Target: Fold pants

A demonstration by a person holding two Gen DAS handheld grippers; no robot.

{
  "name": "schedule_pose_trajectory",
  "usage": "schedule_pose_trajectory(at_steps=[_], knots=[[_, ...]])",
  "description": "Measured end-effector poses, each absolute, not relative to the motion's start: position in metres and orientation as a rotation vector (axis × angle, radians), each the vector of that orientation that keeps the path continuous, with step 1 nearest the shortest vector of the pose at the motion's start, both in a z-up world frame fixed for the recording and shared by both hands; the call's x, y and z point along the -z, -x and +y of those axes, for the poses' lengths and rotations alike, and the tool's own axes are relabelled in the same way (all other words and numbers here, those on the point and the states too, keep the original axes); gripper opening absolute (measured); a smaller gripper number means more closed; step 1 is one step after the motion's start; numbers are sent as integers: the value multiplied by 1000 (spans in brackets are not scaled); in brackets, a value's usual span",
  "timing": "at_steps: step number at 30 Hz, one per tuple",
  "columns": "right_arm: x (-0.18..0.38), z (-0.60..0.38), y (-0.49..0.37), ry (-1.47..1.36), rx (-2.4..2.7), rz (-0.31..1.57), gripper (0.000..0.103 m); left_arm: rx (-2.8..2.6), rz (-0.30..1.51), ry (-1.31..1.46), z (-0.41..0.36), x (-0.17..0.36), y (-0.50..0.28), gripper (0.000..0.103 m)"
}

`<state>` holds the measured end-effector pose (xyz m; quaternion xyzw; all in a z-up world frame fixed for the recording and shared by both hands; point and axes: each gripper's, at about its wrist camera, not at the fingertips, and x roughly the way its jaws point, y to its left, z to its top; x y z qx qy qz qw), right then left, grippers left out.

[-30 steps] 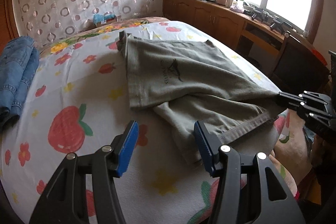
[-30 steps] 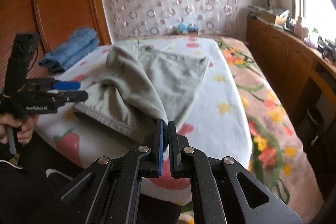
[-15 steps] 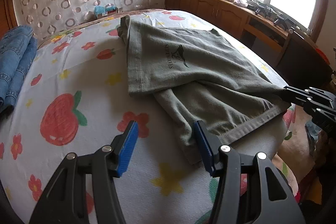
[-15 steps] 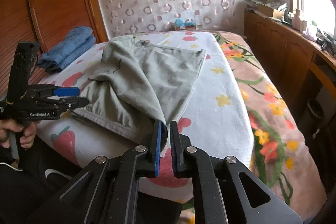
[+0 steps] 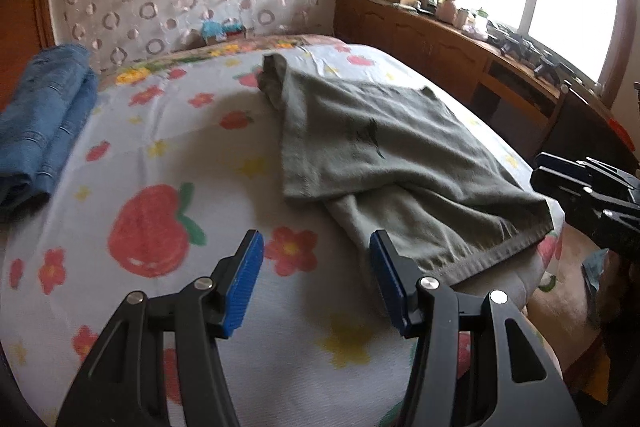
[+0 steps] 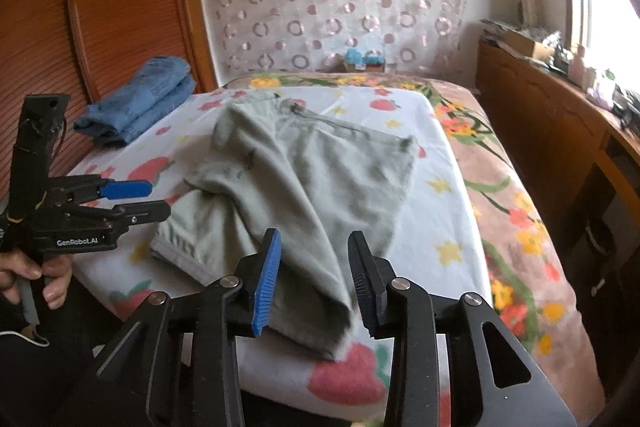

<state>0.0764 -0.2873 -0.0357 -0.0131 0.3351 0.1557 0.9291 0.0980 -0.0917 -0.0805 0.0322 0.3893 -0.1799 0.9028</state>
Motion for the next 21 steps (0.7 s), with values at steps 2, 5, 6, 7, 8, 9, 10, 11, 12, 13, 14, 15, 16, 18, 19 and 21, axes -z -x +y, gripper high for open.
schedule_pose_trajectory(at_steps=[2,5,6,7,8,9,10,11,12,13,14,15,16,18,19,21], knots=[[36,-280,-82,32,-335,689,39,353,794,-70,-87,77,-98,54],[39,-270,-91,34,-357,701,40,341,780,-72,-81,72,-98,54],[40,-267,-94,34,-364,706,40,338,778,-69,-79,71,-98,54],[40,-263,-97,35,-371,710,40,340,775,-61,-76,70,-98,54],[41,-259,-101,37,-379,715,40,342,774,-57,-74,69,-98,54],[42,-256,-103,39,-385,720,41,340,772,-55,-72,69,-98,54],[43,-253,-106,42,-391,724,41,335,772,-55,-70,69,-98,54],[43,-250,-109,43,-396,728,41,329,773,-56,-69,69,-98,54],[43,-247,-111,46,-400,731,41,324,772,-56,-68,68,-99,54],[43,-244,-113,49,-406,733,41,319,772,-53,-65,69,-99,54],[43,-241,-116,52,-414,735,41,318,772,-50,-64,69,-99,54],[43,-237,-118,55,-424,740,41,316,773,-47,-62,69,-100,54],[43,-234,-119,56,-435,744,41,312,772,-45,-60,69,-100,54],[43,-226,-124,65,-460,752,41,300,771,-38,-55,69,-100,54],[44,-223,-126,71,-467,755,41,296,770,-36,-53,68,-100,54],[44,-213,-131,86,-492,766,41,285,765,-27,-47,68,-100,54]])
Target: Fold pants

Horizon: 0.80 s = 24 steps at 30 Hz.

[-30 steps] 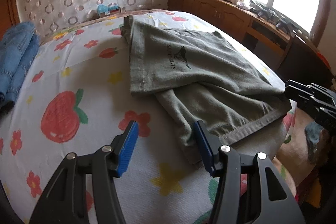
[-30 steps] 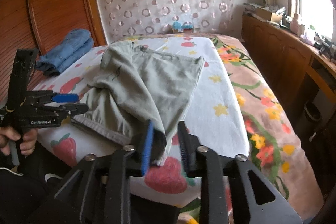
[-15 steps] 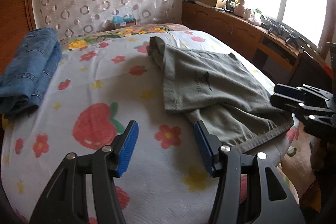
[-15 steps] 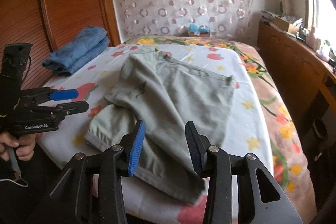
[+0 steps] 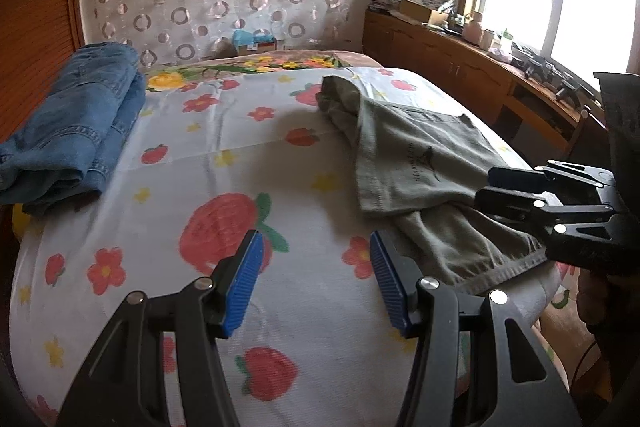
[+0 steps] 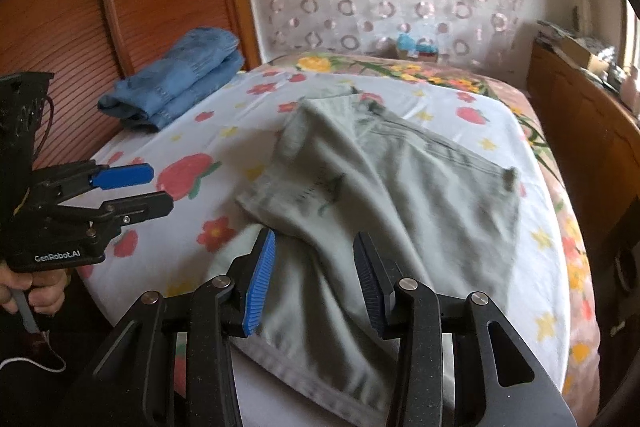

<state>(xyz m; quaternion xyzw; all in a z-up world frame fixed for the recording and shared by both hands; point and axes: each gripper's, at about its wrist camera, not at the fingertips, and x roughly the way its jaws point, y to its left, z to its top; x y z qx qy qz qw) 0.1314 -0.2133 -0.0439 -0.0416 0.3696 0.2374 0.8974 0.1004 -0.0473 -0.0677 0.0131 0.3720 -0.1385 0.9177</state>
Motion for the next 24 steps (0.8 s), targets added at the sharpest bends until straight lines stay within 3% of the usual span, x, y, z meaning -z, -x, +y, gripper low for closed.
schedule_pose_trajectory(at_steps=[24], knots=[[71,-140,-184,242,-623,898,41,238,747,28,-17,69,-100,54]])
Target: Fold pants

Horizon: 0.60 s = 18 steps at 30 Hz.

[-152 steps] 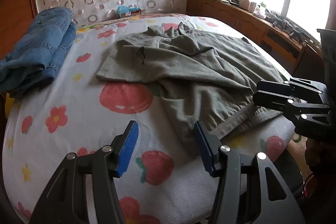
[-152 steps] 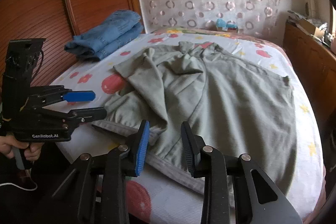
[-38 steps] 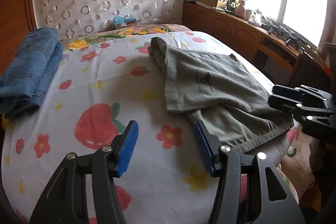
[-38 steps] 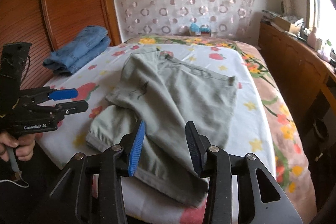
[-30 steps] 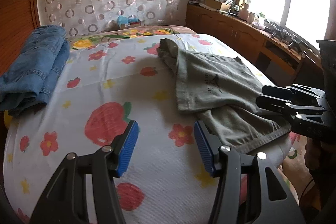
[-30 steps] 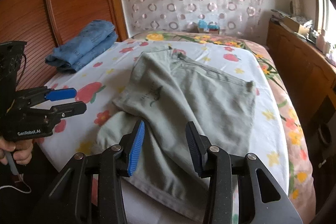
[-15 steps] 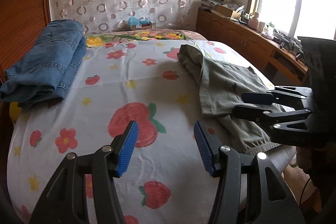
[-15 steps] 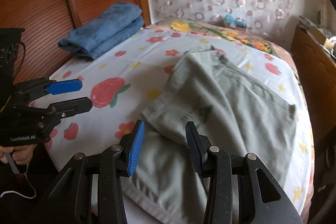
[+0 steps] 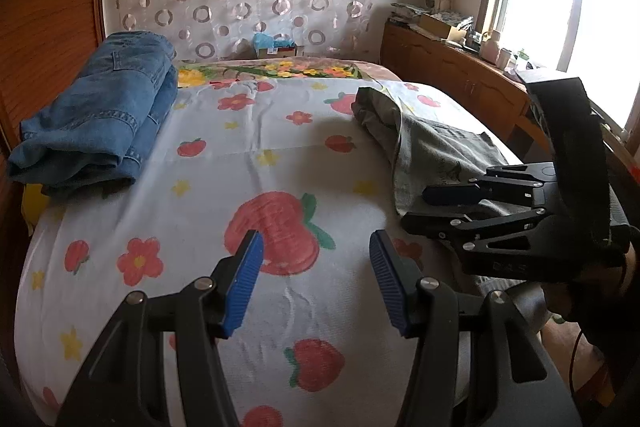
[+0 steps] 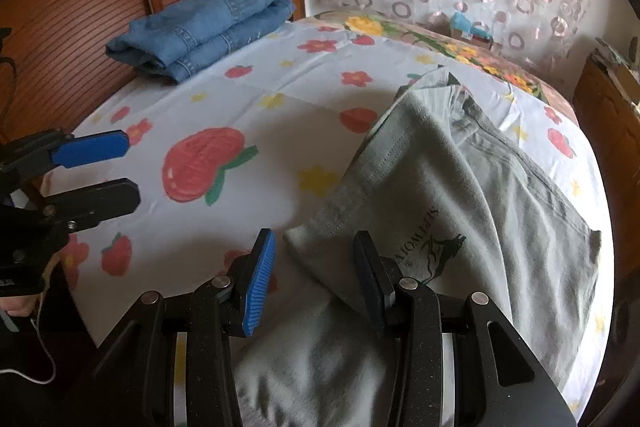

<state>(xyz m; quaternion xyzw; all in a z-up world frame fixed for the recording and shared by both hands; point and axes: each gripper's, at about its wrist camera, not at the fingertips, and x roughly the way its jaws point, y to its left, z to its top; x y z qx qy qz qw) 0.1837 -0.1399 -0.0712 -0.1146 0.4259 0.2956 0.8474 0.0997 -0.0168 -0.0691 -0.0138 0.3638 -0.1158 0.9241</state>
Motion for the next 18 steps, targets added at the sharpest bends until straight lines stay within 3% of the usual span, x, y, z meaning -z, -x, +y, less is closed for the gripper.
schedule_pose_trajectory(at_steps=[10,13,15,18], knots=[[76,-129,-179,351,-601,862,40,239,752,25,-18,72,-100,54],[76,-130,-182,352,-587,864,27,237,752,25,-19,72,-99,54],[75,-132,-184,335,-584,863,12,238,753,27,-18,72,-99,54],[68,-142,-187,268,-598,855,3,238,756,26,-19,73,-99,54]])
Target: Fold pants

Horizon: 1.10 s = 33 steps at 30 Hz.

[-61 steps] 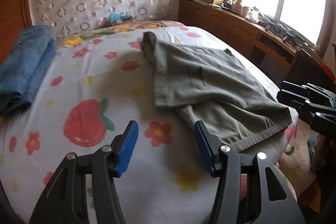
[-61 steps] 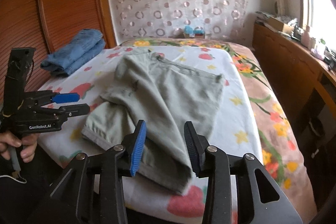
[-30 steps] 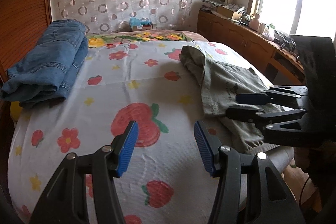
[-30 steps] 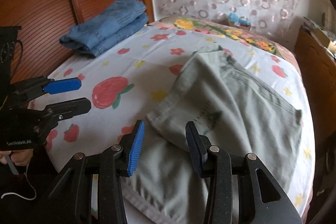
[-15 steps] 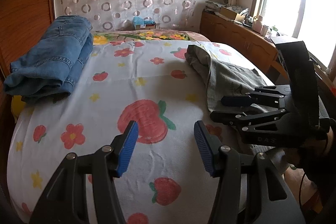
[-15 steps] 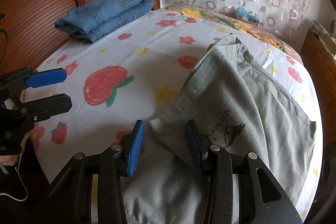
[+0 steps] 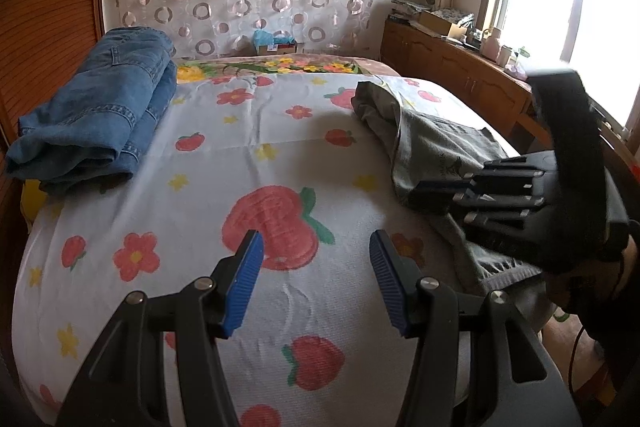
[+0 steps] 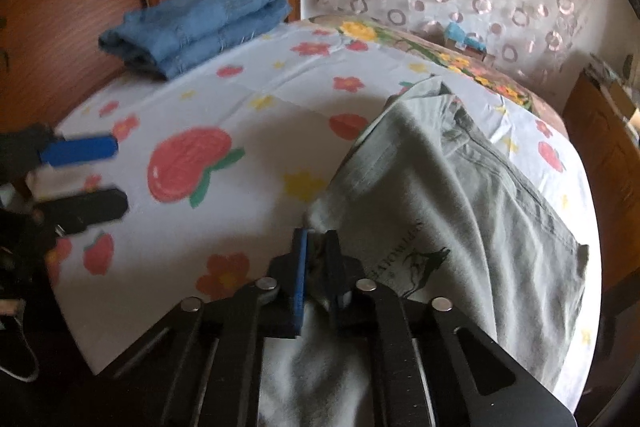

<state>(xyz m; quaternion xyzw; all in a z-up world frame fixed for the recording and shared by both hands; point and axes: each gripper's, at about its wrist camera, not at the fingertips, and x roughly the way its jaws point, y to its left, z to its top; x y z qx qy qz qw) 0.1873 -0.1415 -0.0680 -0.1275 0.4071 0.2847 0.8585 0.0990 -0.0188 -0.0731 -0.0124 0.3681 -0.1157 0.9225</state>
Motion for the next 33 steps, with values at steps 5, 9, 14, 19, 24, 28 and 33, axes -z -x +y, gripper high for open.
schedule_pose_trajectory(at_steps=[5,9,14,19,24,28,33], knots=[[49,-154,-186,213,-606,806,2,243,760,12,-22,75,-97,54],[31,-166,-189,184,-588,768,2,257,760,3,-27,76,-96,54],[15,-182,-194,179,-553,735,2,274,761,-10,-34,76,-95,54],[6,-204,-206,185,-501,728,2,283,764,-19,-39,76,-95,54],[4,-226,-223,200,-436,726,2,286,768,-23,-41,78,-94,54],[8,-247,-237,205,-372,738,2,286,766,-23,-42,78,-94,54],[11,-273,-253,194,-312,749,2,286,768,-23,-41,78,-94,54]])
